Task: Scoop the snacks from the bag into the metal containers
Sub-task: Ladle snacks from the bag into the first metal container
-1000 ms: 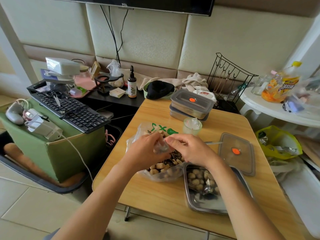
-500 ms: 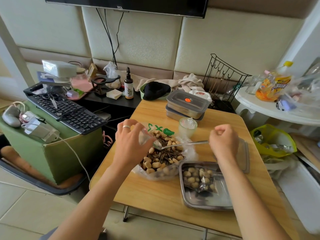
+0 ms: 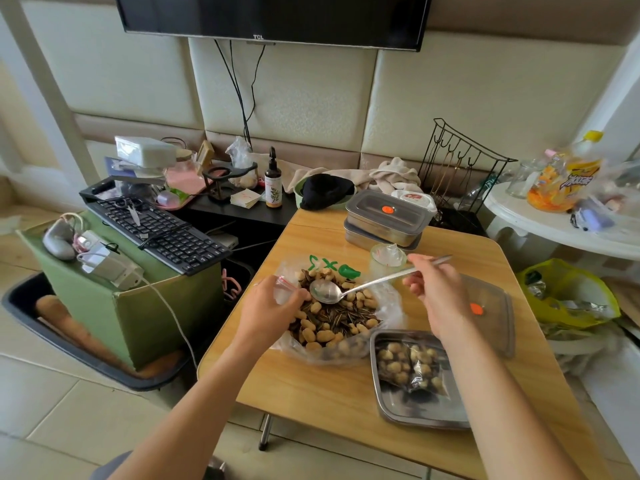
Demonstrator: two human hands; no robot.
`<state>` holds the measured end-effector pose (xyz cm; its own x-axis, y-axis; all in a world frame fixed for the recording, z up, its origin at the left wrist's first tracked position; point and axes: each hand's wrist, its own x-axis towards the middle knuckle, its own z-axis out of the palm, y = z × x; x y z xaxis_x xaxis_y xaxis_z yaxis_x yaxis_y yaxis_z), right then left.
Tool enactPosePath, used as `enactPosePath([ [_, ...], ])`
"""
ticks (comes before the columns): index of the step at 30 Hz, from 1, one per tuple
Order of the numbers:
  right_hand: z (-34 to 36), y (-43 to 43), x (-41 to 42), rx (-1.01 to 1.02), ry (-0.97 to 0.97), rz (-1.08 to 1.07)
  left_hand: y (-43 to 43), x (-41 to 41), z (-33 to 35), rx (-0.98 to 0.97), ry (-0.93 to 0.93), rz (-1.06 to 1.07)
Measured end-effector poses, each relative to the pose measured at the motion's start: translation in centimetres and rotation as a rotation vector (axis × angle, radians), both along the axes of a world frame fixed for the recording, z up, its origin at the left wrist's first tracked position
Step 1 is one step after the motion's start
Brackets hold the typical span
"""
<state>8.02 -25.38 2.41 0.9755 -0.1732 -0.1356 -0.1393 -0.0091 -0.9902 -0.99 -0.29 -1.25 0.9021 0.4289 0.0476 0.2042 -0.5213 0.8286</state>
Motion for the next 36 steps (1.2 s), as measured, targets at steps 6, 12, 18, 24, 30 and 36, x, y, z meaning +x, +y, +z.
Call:
enactPosePath([
  [6,1.0,3.1,-1.9,-0.401,-0.343,0.121,-0.2,0.4,0.5,-0.068,-0.051,0.035],
  [12,0.4,3.6,-1.2,-0.72,-0.82,0.145,-0.2,1.1,0.8,-0.034,-0.107,0.063],
  [18,0.3,4.8,-1.5,-0.793,-1.033,0.269,0.2,1.7,0.8,-0.222,-0.129,0.019],
  [24,0.7,5.7,-2.0,-0.823,-1.119,0.358,0.5,1.9,0.9,-0.409,-0.115,0.033],
  [30,1.4,6.7,-3.2,-0.832,-1.099,0.449,0.5,1.6,0.9,-0.456,-0.082,0.039],
  [36,0.6,6.9,-3.0,-0.779,-1.066,0.416,0.4,1.7,0.7,-0.515,-0.077,0.058],
])
